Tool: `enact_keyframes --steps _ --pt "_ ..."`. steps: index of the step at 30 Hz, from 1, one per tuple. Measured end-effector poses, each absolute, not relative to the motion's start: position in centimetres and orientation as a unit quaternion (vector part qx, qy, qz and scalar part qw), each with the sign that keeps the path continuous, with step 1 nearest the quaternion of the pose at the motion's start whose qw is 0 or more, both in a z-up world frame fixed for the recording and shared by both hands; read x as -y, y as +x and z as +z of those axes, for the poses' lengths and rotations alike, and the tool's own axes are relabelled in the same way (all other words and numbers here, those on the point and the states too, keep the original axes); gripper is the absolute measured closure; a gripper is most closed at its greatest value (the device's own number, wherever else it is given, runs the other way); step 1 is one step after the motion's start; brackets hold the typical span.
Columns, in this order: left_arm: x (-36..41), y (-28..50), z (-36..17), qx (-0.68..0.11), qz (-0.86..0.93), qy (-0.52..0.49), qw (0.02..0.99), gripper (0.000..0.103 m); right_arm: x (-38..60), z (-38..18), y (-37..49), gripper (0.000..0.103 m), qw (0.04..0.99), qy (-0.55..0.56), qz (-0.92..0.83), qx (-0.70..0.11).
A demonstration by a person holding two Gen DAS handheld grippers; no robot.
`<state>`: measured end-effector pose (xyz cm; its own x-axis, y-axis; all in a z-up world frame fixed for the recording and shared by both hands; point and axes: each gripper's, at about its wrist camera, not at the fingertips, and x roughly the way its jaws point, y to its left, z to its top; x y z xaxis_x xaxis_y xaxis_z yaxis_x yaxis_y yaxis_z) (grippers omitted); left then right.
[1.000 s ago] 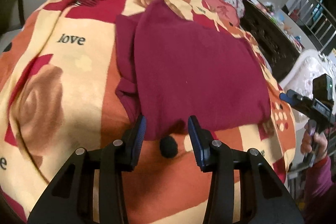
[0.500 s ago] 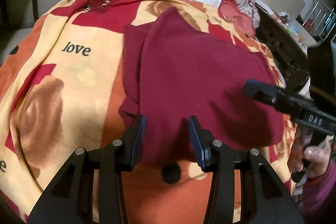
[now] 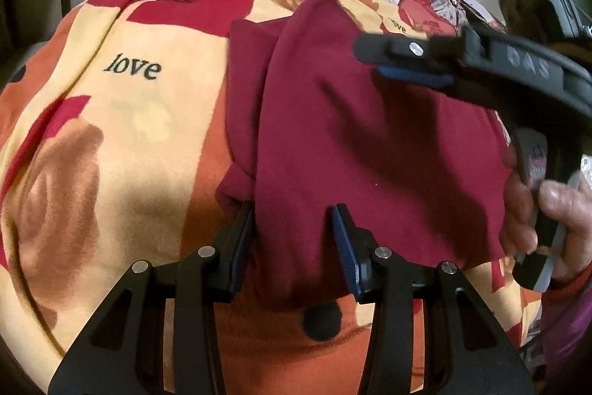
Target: Fold small clothes
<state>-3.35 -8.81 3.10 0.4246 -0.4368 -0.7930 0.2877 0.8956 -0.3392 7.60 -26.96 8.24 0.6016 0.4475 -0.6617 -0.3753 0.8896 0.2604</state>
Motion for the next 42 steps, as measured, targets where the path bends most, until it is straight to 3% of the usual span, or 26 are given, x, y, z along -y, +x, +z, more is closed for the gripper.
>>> enact_keyframes --steps 9,18,31,34,38,42 --pt "8.4 -2.7 2.3 -0.497 -0.225 -0.105 0.832 0.059 25.5 8.8 11.1 0.056 0.921 0.012 0.182 -0.344" --pt "8.0 -2.4 1.6 -0.493 -0.229 -0.142 0.827 0.058 23.8 6.8 15.7 0.055 0.91 -0.008 0.171 -0.378" --pt "7.4 -4.1 1.5 -0.475 -0.231 -0.147 0.836 0.057 24.1 8.2 11.2 0.053 0.887 0.034 0.212 -0.409" --pt "7.3 -3.9 1.6 -0.476 -0.232 -0.148 0.835 0.057 22.8 7.9 11.1 0.05 0.883 0.013 0.208 -0.421" --pt "6.8 -3.8 1.5 -0.475 -0.237 -0.161 0.832 0.057 21.5 7.9 11.9 0.037 0.88 0.0 0.198 -0.431" --pt "6.4 -3.9 1.4 -0.474 -0.245 -0.178 0.827 0.057 19.8 7.2 12.9 0.033 0.875 -0.024 0.173 -0.451"
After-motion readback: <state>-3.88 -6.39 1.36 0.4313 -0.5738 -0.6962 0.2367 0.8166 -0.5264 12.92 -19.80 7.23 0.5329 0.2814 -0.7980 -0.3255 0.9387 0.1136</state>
